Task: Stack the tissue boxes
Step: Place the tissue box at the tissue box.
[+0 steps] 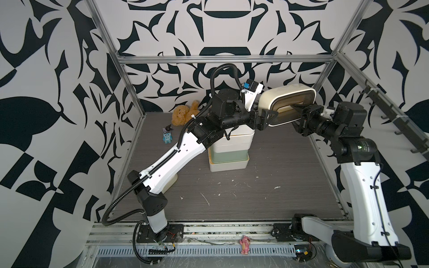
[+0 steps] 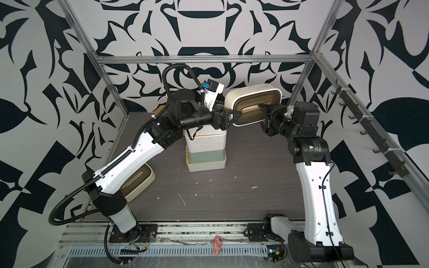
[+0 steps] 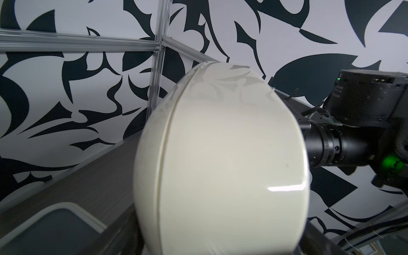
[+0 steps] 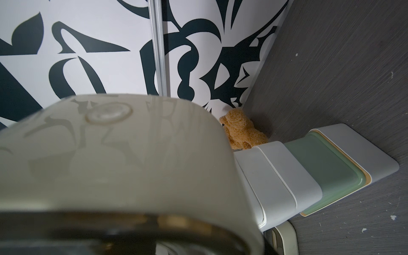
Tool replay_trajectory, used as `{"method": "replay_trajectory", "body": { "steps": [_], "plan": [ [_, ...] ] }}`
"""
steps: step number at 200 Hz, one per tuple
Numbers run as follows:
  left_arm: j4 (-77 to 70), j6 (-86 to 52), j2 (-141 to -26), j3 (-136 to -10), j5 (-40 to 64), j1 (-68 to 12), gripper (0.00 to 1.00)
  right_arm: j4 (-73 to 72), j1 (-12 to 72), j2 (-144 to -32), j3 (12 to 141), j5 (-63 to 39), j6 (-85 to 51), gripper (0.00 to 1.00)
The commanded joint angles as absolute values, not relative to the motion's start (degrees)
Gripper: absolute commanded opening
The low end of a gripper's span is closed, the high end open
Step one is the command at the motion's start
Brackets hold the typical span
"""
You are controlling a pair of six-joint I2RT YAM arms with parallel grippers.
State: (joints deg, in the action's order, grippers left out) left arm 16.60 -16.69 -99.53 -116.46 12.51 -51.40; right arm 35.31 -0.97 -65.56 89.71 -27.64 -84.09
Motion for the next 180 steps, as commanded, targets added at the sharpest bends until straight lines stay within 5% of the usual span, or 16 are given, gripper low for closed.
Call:
{"method": "replay_trajectory", "body": {
  "steps": [1,94,106,120,180],
  "plan": [
    [14.5,-16.7,-99.0,-115.2,11.0,-51.9,0.79,29.3,-0.6,-64.1,90.5,-27.3,-84.1,0.32],
    [4.9,-19.5,-93.4,-104.7,12.6,-52.0,0.36,28.2,1.7,-65.2,91.4,-25.4,-81.9,0.45],
    [4.9,-19.5,-92.7,-104.1,11.9,-52.0,0.35,28.6,2.1,-65.3,91.9,-25.1,-81.4,0.55],
    [4.5,-20.0,-91.9,-103.3,11.4,-52.0,0.35,29.1,2.4,-65.4,92.4,-24.8,-80.7,0.88],
    [6.9,-21.3,-91.6,-104.6,8.3,-52.0,0.33,30.1,2.8,-64.0,92.5,-24.1,-79.2,0.98]
  ]
}}
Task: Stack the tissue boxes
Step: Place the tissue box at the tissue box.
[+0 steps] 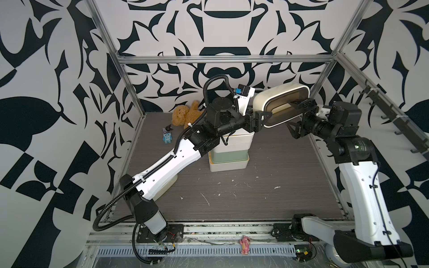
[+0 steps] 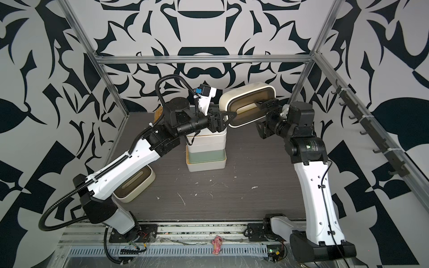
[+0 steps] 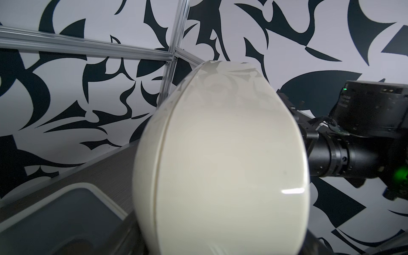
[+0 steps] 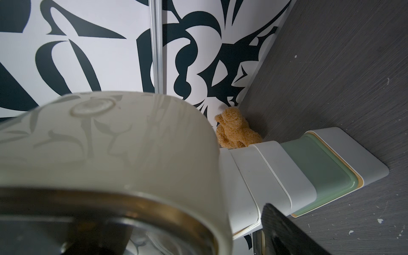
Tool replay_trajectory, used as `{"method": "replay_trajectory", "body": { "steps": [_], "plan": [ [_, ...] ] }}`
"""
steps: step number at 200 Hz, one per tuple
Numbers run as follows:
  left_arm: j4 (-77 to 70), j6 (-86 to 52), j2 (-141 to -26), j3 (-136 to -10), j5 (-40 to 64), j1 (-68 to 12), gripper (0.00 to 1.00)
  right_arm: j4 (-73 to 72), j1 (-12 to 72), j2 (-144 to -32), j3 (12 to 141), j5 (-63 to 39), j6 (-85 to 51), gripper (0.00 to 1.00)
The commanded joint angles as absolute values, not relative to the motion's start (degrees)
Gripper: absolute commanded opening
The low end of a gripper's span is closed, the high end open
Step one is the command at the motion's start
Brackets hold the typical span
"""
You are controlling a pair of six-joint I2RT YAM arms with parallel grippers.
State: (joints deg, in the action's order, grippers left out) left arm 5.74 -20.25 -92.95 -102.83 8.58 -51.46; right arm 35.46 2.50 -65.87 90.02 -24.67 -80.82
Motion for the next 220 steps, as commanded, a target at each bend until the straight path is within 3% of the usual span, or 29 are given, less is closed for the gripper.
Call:
{"method": "replay_trajectory", "body": {
  "steps": [1,141,192,220],
  "plan": [
    [7.0,-21.3,-91.6,-104.8,8.1,-52.0,0.33,30.1,2.8,-64.0,92.5,-24.1,-79.2,0.98],
    [24.0,-21.8,-87.6,-118.1,0.3,-51.1,0.32,24.6,2.8,-58.8,93.6,-23.9,-61.2,0.99],
    [33.0,-23.4,-84.3,-123.2,0.4,-49.3,0.32,16.2,2.8,-59.0,92.4,-27.8,-55.2,0.99],
    [36.5,-27.5,-81.0,-120.7,4.0,-44.2,0.33,6.9,2.8,-57.0,86.6,-27.2,-55.0,0.99]
  ]
}}
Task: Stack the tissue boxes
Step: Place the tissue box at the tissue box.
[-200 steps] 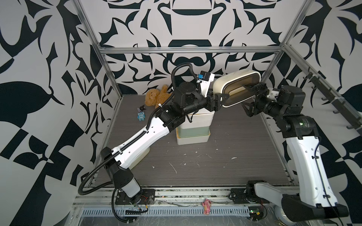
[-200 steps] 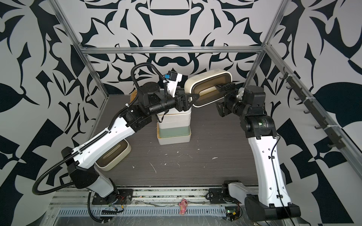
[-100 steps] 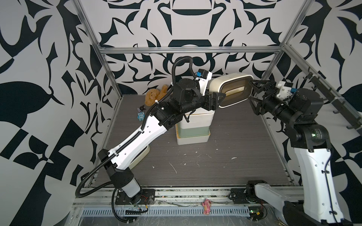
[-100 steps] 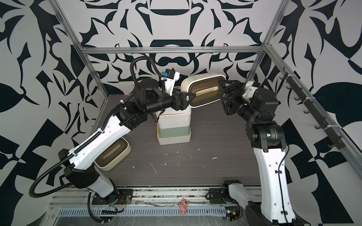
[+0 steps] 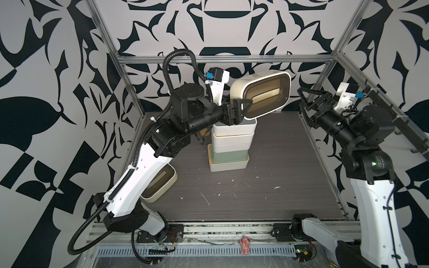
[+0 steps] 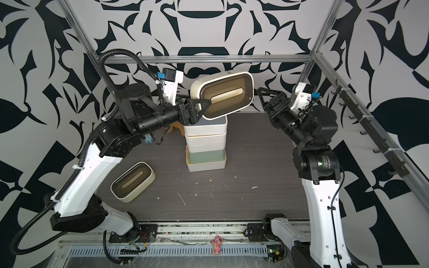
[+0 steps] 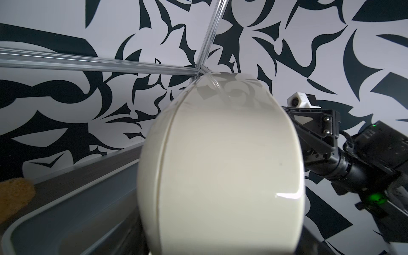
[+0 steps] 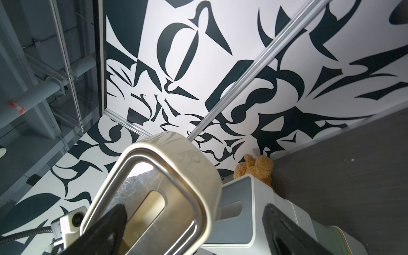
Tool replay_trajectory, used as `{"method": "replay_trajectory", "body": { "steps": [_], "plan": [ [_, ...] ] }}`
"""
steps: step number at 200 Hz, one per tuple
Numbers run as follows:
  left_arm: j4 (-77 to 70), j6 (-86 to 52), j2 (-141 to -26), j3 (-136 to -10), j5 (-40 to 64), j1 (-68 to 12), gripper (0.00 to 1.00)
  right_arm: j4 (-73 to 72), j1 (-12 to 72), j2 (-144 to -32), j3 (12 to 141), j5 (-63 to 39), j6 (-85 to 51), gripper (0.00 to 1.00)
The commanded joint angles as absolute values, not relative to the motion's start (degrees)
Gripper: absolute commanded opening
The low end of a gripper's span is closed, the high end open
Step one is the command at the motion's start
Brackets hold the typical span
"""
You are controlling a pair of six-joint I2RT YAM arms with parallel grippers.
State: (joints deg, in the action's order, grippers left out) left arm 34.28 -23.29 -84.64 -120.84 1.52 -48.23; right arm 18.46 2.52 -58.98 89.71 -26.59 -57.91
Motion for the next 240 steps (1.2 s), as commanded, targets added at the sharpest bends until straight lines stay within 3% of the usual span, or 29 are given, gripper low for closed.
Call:
{"method": "replay_trajectory", "body": {
  "steps": [1,99,131,181,240],
  "plan": [
    [36.6,-27.9,-80.9,-120.6,4.3,-43.7,0.32,6.6,2.8,-56.9,86.5,-27.2,-55.0,0.99],
    [35.0,-46.3,-73.7,-111.0,44.4,-12.7,0.32,-19.5,2.9,-57.1,76.5,-32.6,-59.6,0.99],
    [25.7,-59.0,-75.8,-105.7,58.6,-6.7,0.25,-27.7,3.2,-59.0,75.1,-35.2,-61.8,0.99],
    [29.3,-58.5,-79.6,-107.3,61.6,-6.3,0.25,-30.7,3.6,-59.9,71.8,-34.6,-62.0,1.00],
    [44.1,-51.4,-86.7,-117.1,56.0,-11.1,0.25,-18.6,9.1,-61.3,74.1,-38.0,-49.3,1.00]
  ]
}}
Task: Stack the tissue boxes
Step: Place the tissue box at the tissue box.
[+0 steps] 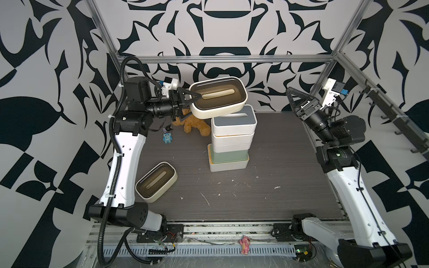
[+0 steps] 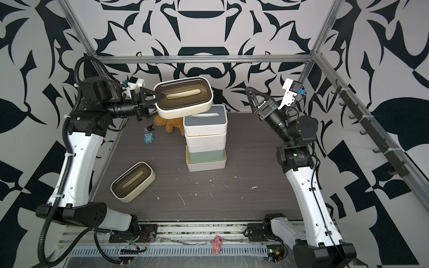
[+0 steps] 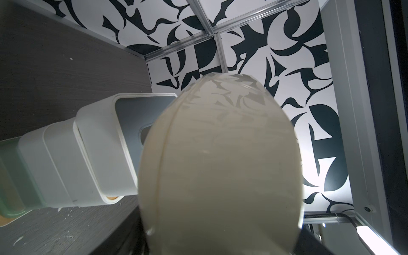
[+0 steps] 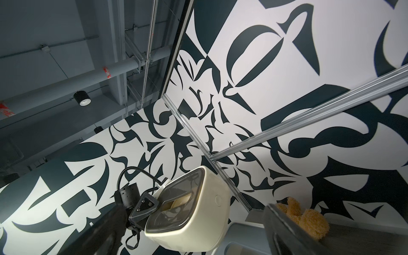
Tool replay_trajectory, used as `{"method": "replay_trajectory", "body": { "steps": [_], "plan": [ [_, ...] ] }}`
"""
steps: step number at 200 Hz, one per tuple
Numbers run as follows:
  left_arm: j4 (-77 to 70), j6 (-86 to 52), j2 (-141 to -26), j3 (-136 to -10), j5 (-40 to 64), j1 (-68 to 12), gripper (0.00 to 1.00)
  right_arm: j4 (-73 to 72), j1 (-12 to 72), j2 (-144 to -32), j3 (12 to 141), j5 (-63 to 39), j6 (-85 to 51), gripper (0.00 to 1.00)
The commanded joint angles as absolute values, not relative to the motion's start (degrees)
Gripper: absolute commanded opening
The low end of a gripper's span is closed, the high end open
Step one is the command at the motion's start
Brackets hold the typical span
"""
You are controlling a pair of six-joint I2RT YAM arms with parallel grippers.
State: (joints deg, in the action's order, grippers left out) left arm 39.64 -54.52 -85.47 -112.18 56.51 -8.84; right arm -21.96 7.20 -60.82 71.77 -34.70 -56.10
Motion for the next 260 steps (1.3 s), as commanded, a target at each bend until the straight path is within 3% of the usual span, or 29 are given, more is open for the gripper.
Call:
{"method": "replay_trajectory", "body": {
  "steps": [1,48,113,260],
  "plan": [
    [44.2,-51.4,-86.9,-117.2,55.9,-11.2,0.25,-18.4,9.1,-61.4,74.2,-38.1,-49.2,1.00],
    [47.3,-51.1,-91.5,-122.0,55.3,-13.6,0.24,-5.0,11.1,-63.1,78.5,-44.4,-43.1,0.99],
    [53.5,-50.6,-98.7,-130.9,54.5,-16.6,0.24,2.0,11.8,-59.8,75.8,-40.9,-38.5,0.98],
    [52.5,-51.4,-97.4,-124.1,57.6,-16.8,0.31,7.3,11.8,-58.7,73.8,-38.6,-36.8,0.96]
  ]
}}
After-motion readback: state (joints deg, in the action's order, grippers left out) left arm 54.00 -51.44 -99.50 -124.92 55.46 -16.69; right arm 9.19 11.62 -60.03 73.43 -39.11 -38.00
